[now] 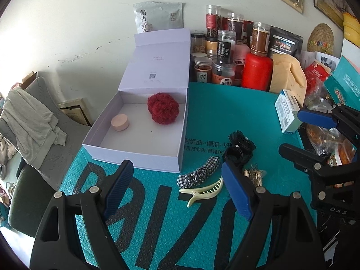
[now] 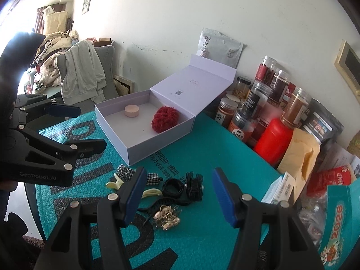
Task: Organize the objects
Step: 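Withdraw both tools from the box toward the hair accessories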
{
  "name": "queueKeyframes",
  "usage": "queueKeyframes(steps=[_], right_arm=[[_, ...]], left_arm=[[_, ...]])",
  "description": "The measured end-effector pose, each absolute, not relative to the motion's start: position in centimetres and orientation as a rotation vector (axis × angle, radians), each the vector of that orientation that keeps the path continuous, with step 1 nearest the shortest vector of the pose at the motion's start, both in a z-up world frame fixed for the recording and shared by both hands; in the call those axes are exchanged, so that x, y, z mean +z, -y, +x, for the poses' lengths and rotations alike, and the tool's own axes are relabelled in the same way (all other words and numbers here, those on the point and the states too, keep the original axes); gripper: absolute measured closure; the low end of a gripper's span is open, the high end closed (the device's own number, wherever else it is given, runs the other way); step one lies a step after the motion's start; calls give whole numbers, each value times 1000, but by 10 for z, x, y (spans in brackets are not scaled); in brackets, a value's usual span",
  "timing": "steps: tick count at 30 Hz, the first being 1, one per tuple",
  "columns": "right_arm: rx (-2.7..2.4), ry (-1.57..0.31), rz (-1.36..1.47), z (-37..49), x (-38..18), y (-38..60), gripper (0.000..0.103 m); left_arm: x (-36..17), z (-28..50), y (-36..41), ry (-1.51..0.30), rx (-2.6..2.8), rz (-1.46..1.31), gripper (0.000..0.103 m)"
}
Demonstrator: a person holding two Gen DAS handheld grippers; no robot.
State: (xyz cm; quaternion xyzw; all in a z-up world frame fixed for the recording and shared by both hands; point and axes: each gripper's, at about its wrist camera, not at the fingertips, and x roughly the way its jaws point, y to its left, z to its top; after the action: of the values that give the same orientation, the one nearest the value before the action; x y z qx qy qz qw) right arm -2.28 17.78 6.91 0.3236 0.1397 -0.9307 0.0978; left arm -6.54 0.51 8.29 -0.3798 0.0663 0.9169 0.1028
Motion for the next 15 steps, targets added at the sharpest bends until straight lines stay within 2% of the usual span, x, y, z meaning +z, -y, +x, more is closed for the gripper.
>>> queueKeyframes(steps=[15], right_arm=[[-2720, -373, 1089, -17, 23, -185, 42]], left_arm=[[16, -68, -9, -120, 2572, -1213, 23]])
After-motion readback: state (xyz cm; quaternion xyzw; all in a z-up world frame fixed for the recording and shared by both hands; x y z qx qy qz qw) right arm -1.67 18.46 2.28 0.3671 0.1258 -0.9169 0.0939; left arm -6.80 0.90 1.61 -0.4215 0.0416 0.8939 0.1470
